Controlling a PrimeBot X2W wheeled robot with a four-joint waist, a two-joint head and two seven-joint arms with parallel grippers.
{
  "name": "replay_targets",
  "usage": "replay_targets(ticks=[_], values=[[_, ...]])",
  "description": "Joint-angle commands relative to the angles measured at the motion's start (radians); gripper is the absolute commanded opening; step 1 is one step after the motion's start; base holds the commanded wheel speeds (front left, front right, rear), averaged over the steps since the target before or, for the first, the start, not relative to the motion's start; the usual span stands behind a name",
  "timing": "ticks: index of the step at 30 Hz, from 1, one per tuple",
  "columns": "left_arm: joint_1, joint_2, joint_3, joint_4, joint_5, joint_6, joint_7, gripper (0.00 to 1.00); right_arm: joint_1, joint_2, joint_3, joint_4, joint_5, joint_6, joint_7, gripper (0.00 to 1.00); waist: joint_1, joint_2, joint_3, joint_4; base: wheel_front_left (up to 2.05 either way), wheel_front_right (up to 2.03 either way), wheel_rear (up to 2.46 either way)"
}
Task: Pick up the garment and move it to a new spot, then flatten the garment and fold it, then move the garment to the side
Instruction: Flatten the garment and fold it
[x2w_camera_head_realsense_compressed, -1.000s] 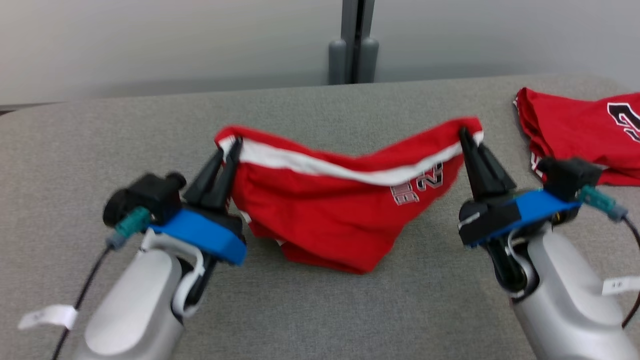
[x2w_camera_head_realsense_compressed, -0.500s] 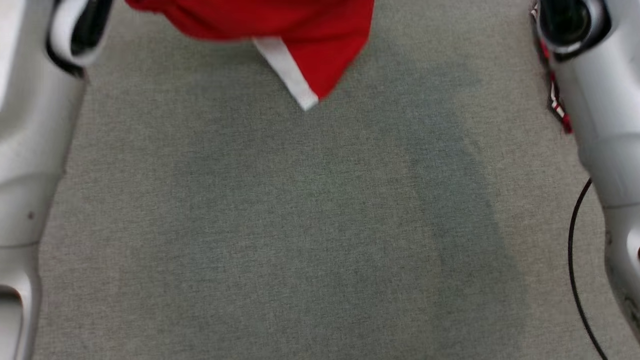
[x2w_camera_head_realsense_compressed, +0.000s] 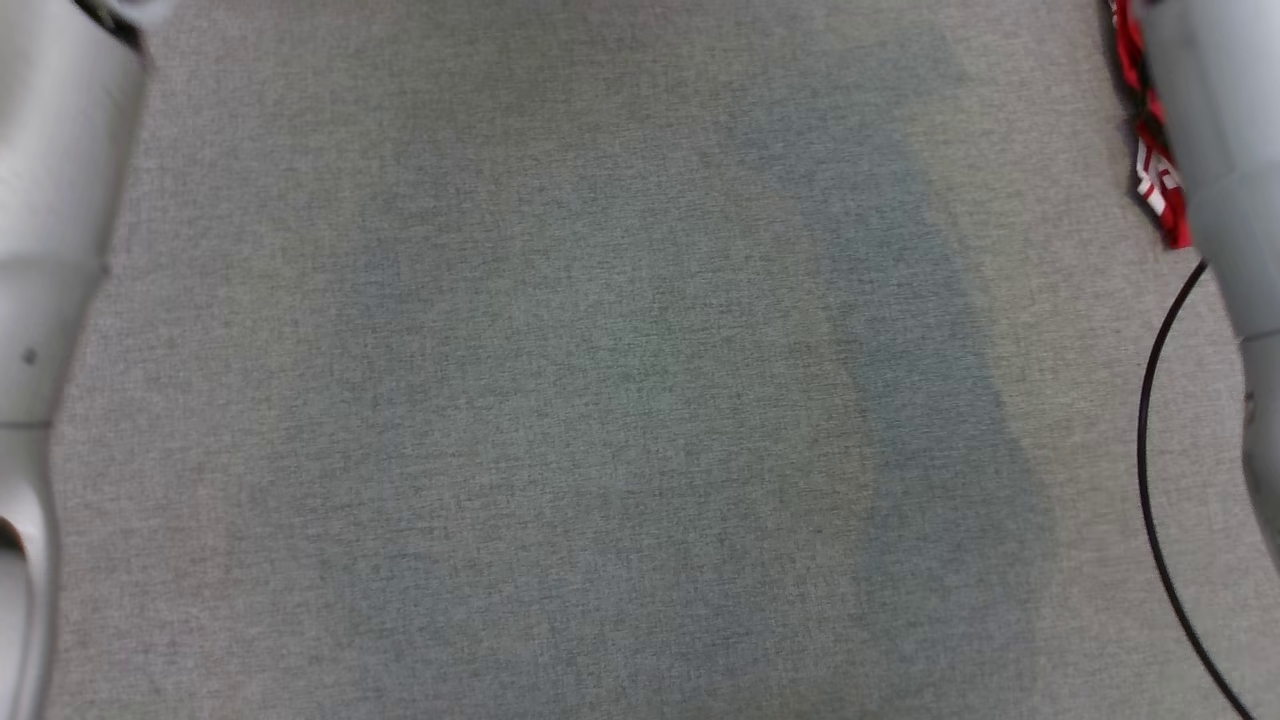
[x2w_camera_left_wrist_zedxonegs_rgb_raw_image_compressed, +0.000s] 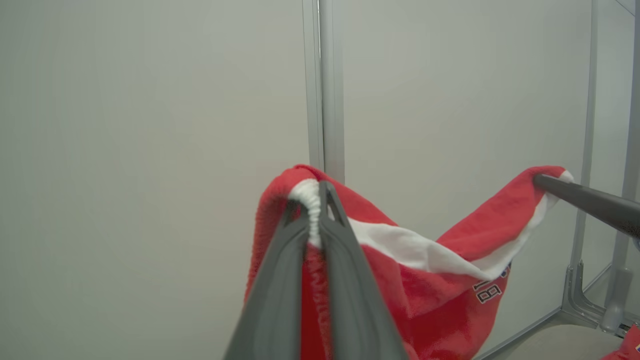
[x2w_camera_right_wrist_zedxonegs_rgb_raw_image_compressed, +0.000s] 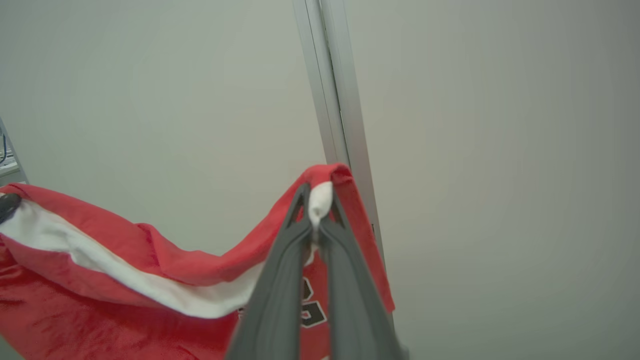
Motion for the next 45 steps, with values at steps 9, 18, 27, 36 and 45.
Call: replay_targets(ticks=[9,18,27,36,45], values=[[0.299,0.006,-0.023,-0.024,-0.077,-0.002,-0.036,0.0,0.276,-0.012,0.059,-0.038,0.024,0.0,-0.007,0.0,-0.0001,0.0,-0.014,0.012,0.0,0.0,0.0],[0.743,-0.008,0.077,-0.195,-0.006,-0.002,-0.036,0.0,0.657,-0.062,0.095,-0.188,0.042,0.0,-0.007,0.0,-0.0001,0.0,-0.122,0.015,0.0,0.0,0.0],[1.114,-0.048,0.143,-0.316,0.047,0.002,-0.036,0.0,0.995,-0.098,0.127,-0.298,0.079,0.0,-0.007,0.0,-0.0001,0.0,-0.258,0.01,0.0,0.0,0.0],[1.363,-0.095,0.143,-0.369,0.067,0.006,-0.037,0.0,1.255,-0.129,0.08,-0.403,0.137,0.0,-0.007,0.0,-0.0001,0.0,-0.365,0.023,0.0,0.0,0.0],[1.488,-0.112,0.134,-0.422,0.099,0.017,-0.037,0.0,1.463,-0.13,-0.038,-0.556,0.139,0.0,0.037,0.0,-0.0001,0.0,-0.395,0.075,0.0,0.0,0.0]])
